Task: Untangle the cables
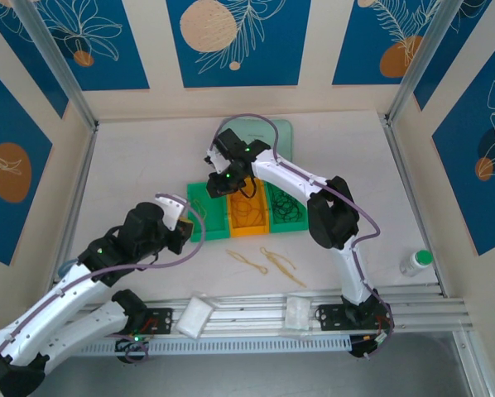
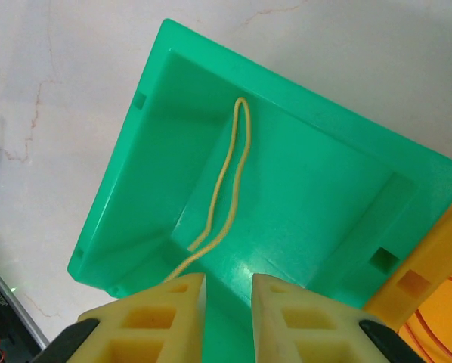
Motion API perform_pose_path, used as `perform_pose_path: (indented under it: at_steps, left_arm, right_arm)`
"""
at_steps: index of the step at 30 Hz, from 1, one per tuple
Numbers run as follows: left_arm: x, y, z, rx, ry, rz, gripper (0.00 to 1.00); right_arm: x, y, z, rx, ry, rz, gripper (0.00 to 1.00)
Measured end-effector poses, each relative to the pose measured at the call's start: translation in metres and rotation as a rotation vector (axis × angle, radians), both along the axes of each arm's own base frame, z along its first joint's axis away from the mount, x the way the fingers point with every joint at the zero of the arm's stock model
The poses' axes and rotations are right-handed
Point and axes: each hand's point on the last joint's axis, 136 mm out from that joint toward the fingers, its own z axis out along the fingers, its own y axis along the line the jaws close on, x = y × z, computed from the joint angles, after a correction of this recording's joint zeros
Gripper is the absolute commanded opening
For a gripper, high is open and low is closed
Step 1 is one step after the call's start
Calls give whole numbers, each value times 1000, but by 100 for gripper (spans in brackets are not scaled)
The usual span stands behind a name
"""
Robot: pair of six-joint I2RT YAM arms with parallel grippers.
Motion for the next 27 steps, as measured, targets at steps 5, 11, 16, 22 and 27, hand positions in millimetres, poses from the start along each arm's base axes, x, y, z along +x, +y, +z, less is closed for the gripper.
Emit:
perform_pose_path:
  at_steps: [5,11,16,22,27]
  left_arm:
    - [-2,-17,-10,-11,57,-70,14]
    - [-3,-51,-36,4,150,-193,15]
    - [-19,-89,-62,80,184,-367,14]
    - [-44,-134,-82,172,146,-633,19]
    - [-61,-170,-91,234,110,-826,24]
  right_arm:
    - [-10,-24,4,-7,-11,-24,24]
    - [-44,-82,46,41,-74,-80,26]
    - [-77,-125,66,69,-126,-123,27]
    - [-106,-177,61,73,-125,-231,30]
    - [-114,-205,74,128,-159,-319,31]
